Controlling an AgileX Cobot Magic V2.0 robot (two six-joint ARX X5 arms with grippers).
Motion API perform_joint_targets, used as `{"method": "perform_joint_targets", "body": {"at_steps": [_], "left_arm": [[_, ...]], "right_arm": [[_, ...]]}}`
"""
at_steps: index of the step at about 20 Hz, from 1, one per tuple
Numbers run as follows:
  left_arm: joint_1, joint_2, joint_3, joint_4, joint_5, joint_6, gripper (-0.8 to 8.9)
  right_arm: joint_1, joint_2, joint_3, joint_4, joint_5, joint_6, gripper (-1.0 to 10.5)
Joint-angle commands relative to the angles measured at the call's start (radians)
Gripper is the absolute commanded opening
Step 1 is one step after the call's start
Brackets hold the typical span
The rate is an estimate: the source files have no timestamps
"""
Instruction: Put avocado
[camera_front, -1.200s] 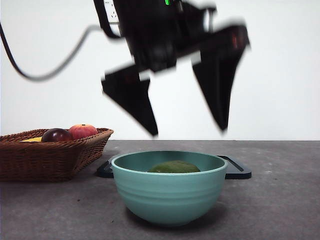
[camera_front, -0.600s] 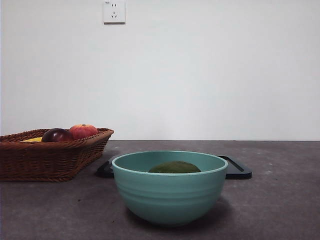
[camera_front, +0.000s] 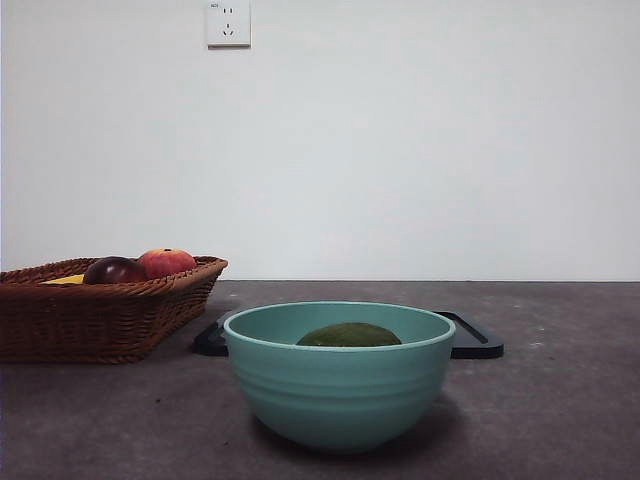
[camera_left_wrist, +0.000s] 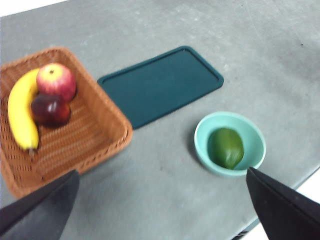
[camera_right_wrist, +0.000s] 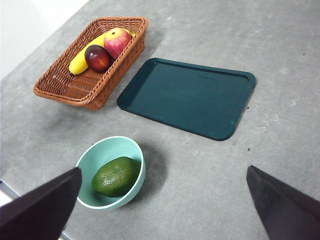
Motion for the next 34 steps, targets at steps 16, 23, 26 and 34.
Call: {"method": "perform_joint_targets", "body": {"at_steps": [16, 23, 26, 34], "left_arm": [[-0.011, -0.245, -0.131, 0.011, 0.051, -0.050, 5.30], [-0.011, -0.245, -0.131, 0.011, 0.051, -0.051, 5.30], [-0.011, -0.245, -0.131, 0.011, 0.051, -0.051, 5.30], [-0.011, -0.245, -0.131, 0.012, 0.051, -0.051, 5.29]], "right_arm": [[0.314, 0.459, 0.136, 0.074, 0.143, 0.064, 5.4], [0.465, 0.806, 0.261, 0.005, 0.274, 0.056, 5.4], [0.475, 0.904, 0.263, -0.016, 0.285, 0.055, 5.4], [0.488, 1.108, 0.263, 0.008, 0.281, 0.055, 5.4]]}}
